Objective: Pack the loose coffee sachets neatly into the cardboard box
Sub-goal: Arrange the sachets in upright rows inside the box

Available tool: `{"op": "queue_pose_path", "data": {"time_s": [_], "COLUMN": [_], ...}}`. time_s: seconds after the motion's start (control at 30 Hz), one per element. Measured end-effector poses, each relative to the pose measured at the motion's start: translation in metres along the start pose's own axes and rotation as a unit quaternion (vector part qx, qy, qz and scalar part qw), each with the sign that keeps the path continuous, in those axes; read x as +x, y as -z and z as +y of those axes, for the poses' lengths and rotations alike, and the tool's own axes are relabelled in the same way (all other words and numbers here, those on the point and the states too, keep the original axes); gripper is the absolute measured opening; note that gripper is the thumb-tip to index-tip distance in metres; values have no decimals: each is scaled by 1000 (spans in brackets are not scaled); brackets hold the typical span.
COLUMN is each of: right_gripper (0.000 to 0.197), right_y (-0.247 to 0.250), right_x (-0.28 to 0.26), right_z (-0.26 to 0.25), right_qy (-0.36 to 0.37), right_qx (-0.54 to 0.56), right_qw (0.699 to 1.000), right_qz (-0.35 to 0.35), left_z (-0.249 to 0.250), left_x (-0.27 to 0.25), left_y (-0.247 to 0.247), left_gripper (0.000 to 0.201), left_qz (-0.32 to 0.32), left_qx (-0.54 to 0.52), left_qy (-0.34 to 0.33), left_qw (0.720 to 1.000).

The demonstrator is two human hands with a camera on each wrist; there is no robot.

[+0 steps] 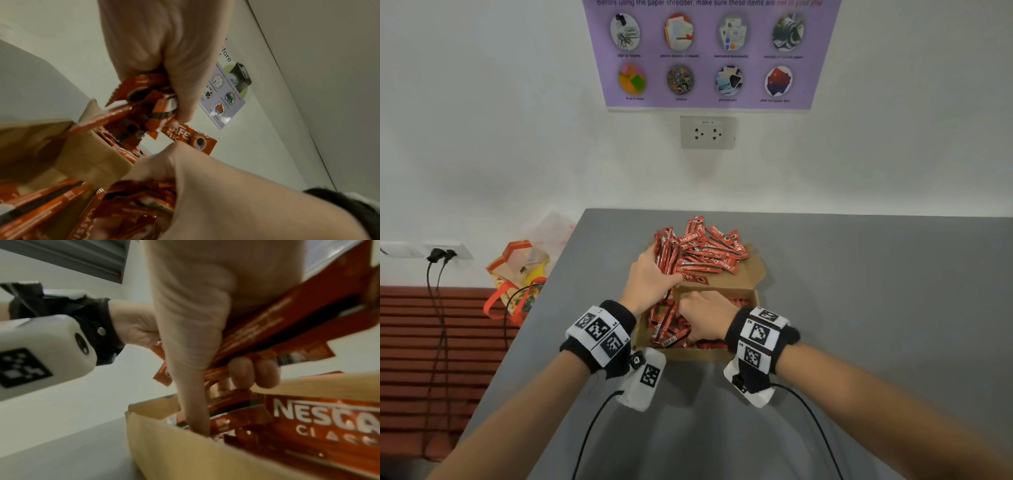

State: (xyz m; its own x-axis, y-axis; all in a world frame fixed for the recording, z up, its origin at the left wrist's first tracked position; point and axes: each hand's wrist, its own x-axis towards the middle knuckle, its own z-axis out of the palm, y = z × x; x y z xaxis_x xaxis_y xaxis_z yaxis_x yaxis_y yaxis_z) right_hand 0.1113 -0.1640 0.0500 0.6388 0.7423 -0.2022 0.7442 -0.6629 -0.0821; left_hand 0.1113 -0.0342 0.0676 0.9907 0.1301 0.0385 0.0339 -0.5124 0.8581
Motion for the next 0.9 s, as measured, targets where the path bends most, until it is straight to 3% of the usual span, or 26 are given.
{"op": "queue_pose_path", "data": {"time_s": [0.17,0.33,0.37,0.43,0.53,0.7,0.9], "right_gripper": [8,5,13,27,21,14,9], "right_y": [20,28,28,25,22,15,5], "right_x": [-15,-29,-29,-28,-26,-32,-39], "right_z": [6,32,37,43,45,61,66], "right_qy": [-23,-169,-173,-152,-143,-178,-169], "right_qx": [179,322,333,318,275,336,392], "right_qw": [978,884,878,900,927,899,881], "right_qz": [105,293,296,257,209,218,206], "left_z": [-1,-2,-1,1,4,-2,0], "left_x": [3,1,1,0,-2,0,-4], "left_y": [7,1,-1,-6,-12,-4,0], "left_gripper": [22,26,27,28,28,27,30], "left_qz": [50,14,7,-5,-30,-32,-133], "left_qx": [-8,-20,-21,-22,-33,-81,-129], "left_qy": [6,14,12,6,6,41,63], "left_qw": [999,1000,1000,1000,999,995,981]}}
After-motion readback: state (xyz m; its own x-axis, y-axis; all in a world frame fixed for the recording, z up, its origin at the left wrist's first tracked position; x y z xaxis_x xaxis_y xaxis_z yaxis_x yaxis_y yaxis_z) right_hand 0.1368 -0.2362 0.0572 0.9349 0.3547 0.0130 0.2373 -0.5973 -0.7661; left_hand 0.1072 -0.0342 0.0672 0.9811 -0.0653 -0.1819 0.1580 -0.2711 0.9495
